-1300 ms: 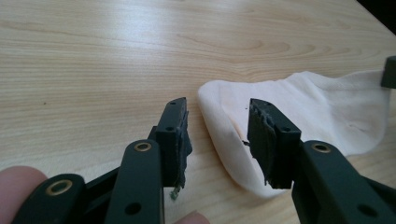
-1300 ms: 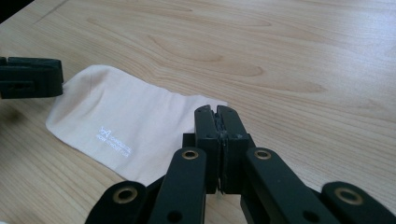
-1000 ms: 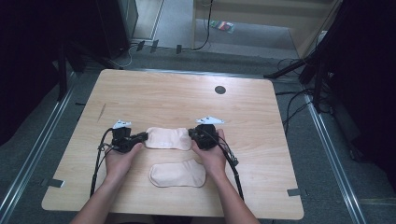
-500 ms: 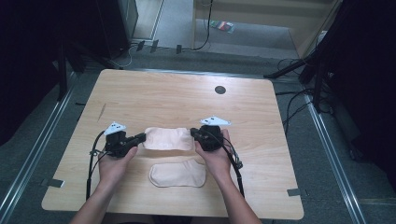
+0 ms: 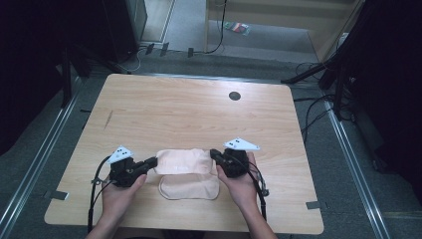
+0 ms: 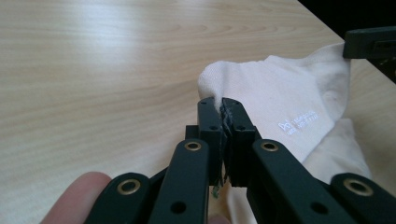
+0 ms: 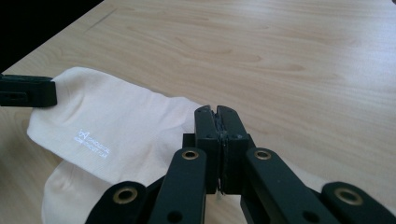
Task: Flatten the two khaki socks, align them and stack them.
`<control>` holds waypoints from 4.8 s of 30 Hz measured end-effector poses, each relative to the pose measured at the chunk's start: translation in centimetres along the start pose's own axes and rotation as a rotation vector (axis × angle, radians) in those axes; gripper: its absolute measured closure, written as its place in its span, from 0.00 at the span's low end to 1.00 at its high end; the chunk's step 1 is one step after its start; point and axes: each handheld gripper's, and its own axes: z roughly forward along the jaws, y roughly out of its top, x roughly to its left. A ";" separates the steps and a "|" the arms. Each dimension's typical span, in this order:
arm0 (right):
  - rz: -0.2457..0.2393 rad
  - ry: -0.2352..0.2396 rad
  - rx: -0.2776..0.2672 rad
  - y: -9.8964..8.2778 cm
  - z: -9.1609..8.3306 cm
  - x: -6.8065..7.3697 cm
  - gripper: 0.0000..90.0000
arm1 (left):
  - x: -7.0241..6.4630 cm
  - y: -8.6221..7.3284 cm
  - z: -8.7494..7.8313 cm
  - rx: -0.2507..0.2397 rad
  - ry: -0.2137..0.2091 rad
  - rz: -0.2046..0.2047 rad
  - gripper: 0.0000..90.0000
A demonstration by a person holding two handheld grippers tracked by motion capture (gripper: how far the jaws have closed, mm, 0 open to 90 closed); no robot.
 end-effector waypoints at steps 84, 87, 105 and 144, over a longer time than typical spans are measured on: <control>0.024 0.031 -0.036 -6.7 -1.3 1.6 0.30 | -3.6 -4.0 2.1 0.066 -0.033 0.193 0.11; 0.001 -0.018 -0.031 -6.5 -1.5 1.2 0.13 | -3.4 -3.8 1.6 0.045 -0.048 0.196 0.09; 0.037 -0.128 -0.071 -6.0 -3.9 -2.6 0.00 | 1.2 -2.7 -1.0 -0.040 0.017 0.123 0.04; 0.137 -0.321 -0.040 -9.8 -9.0 -12.5 0.00 | 12.3 -3.5 -8.4 -0.105 0.320 -0.004 0.04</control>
